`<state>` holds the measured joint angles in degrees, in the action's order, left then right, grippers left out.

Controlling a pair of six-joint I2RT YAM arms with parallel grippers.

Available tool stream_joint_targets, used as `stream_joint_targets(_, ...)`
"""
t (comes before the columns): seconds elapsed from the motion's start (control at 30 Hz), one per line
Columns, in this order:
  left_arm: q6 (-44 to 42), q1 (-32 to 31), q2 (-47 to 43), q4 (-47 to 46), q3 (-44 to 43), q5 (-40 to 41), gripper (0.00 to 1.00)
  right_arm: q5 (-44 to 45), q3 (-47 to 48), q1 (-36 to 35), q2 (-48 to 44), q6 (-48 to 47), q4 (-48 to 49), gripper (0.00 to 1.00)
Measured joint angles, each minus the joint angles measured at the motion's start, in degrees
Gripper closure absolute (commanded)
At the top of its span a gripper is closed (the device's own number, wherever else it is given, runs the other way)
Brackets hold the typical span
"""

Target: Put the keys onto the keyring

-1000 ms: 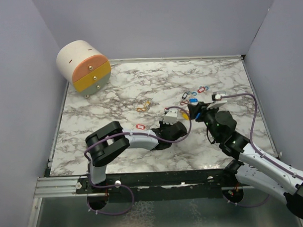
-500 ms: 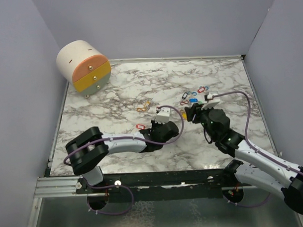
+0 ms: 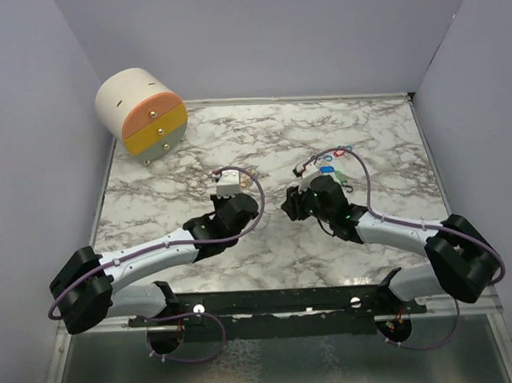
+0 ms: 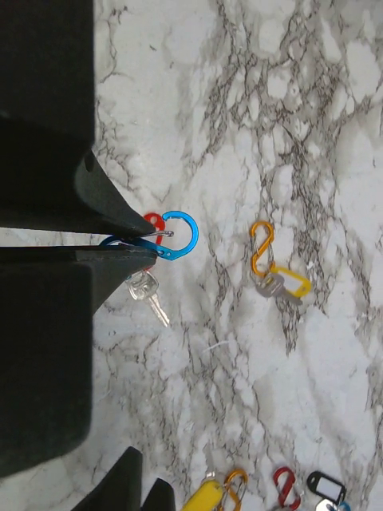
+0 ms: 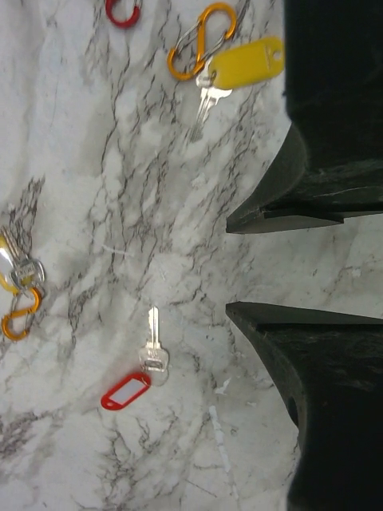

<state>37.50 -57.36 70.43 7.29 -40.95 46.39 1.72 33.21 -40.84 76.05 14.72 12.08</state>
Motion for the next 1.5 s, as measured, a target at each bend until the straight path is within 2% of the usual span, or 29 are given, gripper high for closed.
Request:
stream_joint_targets(0.33, -0.2, 5.6, -5.0, 1.0, 5.6, -1.9, 1.00, -3.4, 10.3, -8.1, 15.8, -2.2, 4.5, 0.60)
stream_joint_targets(0.7, -0.5, 8.7, -10.4, 1.5, 6.8, -3.4, 1.00, -8.5, 19.5, -8.8, 28.7, -5.8, 6.7, 0.61)
stream_joint_targets(1.03, -1.3, 12.4, -11.7, 1.8, 8.3, -5.4, 1.00, -11.4, 26.4, -8.8, 34.7, -9.1, 6.6, 0.60)
stream_joint_targets(1.5, -2.3, 15.4, -13.8, 1.8, 10.0, -8.2, 1.00, -15.7, 28.6, -8.8, 38.4, -13.1, 4.8, 0.55)
